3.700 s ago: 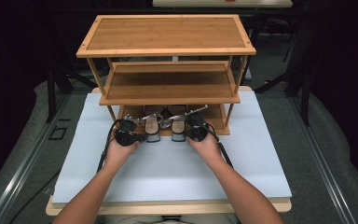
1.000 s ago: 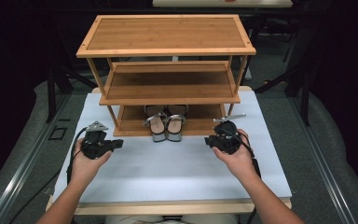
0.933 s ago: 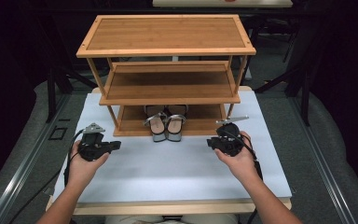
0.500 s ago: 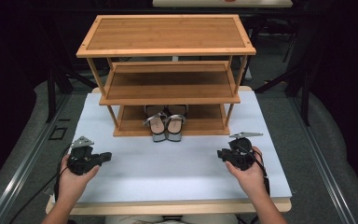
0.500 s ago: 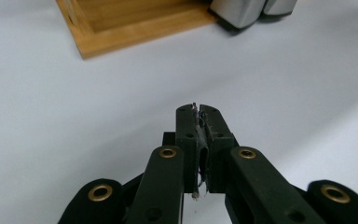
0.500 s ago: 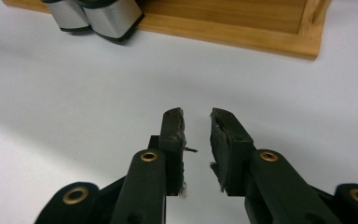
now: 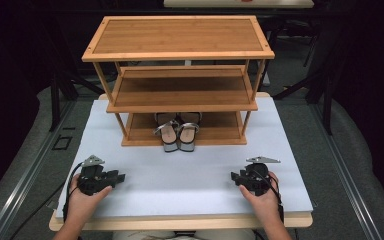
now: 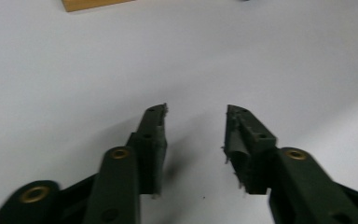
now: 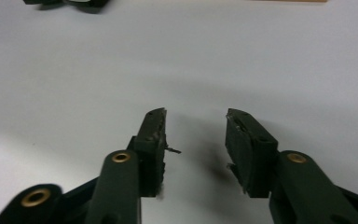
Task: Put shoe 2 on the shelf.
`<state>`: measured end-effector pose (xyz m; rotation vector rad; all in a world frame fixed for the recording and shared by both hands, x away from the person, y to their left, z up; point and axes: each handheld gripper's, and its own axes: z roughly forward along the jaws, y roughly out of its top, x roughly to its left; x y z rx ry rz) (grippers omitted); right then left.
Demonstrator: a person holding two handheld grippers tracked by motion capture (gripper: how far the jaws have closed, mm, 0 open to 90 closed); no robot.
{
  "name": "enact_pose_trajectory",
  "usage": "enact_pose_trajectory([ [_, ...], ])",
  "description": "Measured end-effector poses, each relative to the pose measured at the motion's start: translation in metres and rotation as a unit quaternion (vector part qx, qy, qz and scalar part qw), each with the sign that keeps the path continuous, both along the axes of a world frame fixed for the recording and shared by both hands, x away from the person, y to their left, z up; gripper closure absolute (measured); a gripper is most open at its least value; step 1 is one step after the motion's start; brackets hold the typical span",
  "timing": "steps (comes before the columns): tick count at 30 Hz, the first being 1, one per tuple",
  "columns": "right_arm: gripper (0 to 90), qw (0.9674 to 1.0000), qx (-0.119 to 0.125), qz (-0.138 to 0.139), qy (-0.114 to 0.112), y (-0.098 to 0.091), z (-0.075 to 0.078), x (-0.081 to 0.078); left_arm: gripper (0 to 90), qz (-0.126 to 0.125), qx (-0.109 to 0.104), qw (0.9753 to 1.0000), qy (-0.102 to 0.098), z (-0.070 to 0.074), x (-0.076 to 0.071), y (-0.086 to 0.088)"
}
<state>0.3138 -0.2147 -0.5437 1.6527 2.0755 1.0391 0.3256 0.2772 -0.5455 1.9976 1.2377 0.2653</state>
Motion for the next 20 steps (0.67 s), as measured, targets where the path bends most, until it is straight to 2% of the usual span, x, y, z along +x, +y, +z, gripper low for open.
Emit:
enact_pose_trajectory([
  [3, 53.2, 1.0000, 0.007, -0.002, 0.000, -0.003, -0.003, -0.001, 51.0, 0.000, 0.002, 1.0000, 0.002, -0.004, 0.001, -0.002],
  [4, 51.9, 0.9999, 0.002, -0.012, -0.005, -0.003, -0.004, -0.002, 49.8, 0.001, 0.002, 1.0000, 0.002, -0.005, 0.001, -0.003],
  [6, 50.6, 0.9999, 0.009, -0.002, -0.005, -0.004, -0.006, -0.002, 48.4, 0.001, 0.005, 1.0000, 0.001, -0.006, 0.002, -0.004],
  [8, 49.5, 0.9999, 0.003, -0.012, -0.009, -0.002, -0.008, -0.003, 47.3, 0.000, 0.006, 1.0000, -0.001, -0.008, 0.002, -0.005],
  [12, 48.4, 1.0000, 0.007, 0.000, -0.004, 0.000, -0.009, -0.003, 46.1, -0.004, 0.013, 0.9999, -0.001, -0.009, 0.002, -0.008],
  [20, 45.2, 1.0000, -0.006, 0.000, -0.006, 0.002, -0.012, -0.003, 41.6, -0.003, 0.016, 0.9999, -0.005, -0.011, 0.004, -0.010],
])
